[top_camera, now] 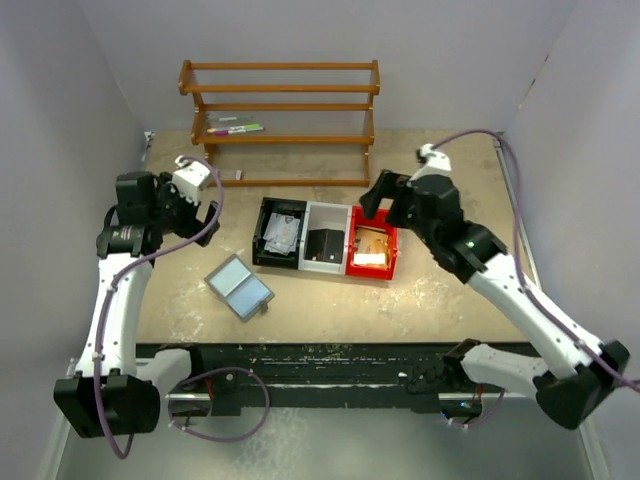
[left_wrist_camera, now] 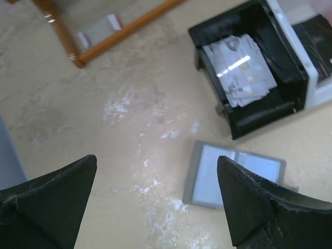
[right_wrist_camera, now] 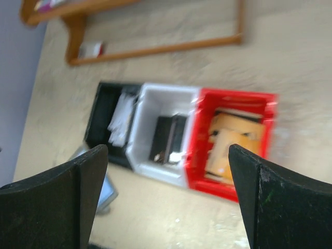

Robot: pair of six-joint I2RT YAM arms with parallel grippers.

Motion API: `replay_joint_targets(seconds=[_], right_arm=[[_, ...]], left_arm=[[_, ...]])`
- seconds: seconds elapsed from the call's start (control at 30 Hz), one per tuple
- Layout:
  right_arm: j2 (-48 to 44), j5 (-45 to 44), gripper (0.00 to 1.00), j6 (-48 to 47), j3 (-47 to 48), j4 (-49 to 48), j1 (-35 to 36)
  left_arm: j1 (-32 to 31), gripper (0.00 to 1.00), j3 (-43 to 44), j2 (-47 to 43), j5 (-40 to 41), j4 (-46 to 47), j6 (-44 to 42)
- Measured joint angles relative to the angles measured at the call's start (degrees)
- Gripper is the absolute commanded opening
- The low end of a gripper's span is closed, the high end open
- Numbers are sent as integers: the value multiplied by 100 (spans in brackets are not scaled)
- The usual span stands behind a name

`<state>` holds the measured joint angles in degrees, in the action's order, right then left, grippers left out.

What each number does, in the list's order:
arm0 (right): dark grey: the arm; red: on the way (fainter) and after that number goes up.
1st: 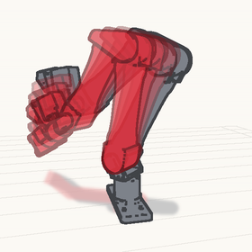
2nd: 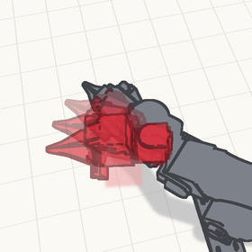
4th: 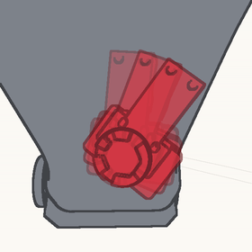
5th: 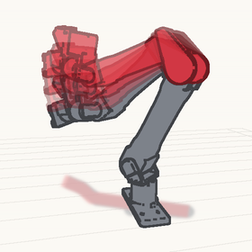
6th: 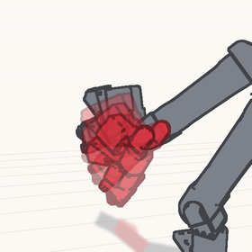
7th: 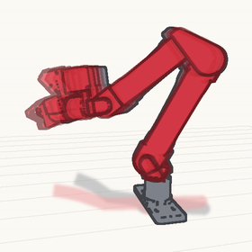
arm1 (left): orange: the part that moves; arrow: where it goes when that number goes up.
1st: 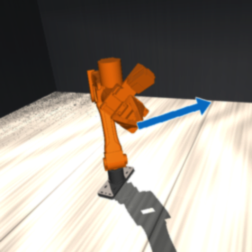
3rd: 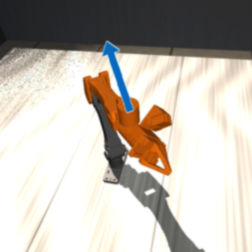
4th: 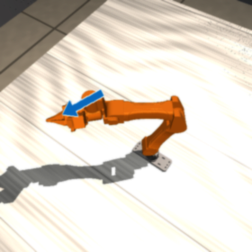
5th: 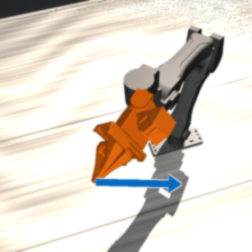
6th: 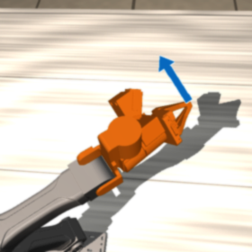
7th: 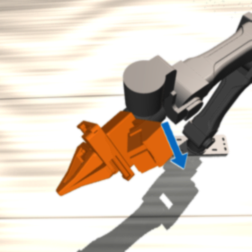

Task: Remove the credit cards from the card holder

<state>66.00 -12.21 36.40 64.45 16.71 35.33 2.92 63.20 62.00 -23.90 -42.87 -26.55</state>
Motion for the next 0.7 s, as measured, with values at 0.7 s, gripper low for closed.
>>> replay_joint_targets(seconds=[0.7], right_arm=[[-3477,-3980,100,-1106,-3407,-739,-660]], left_arm=[[306,99,-4151,-1869,769,3764,1947]])
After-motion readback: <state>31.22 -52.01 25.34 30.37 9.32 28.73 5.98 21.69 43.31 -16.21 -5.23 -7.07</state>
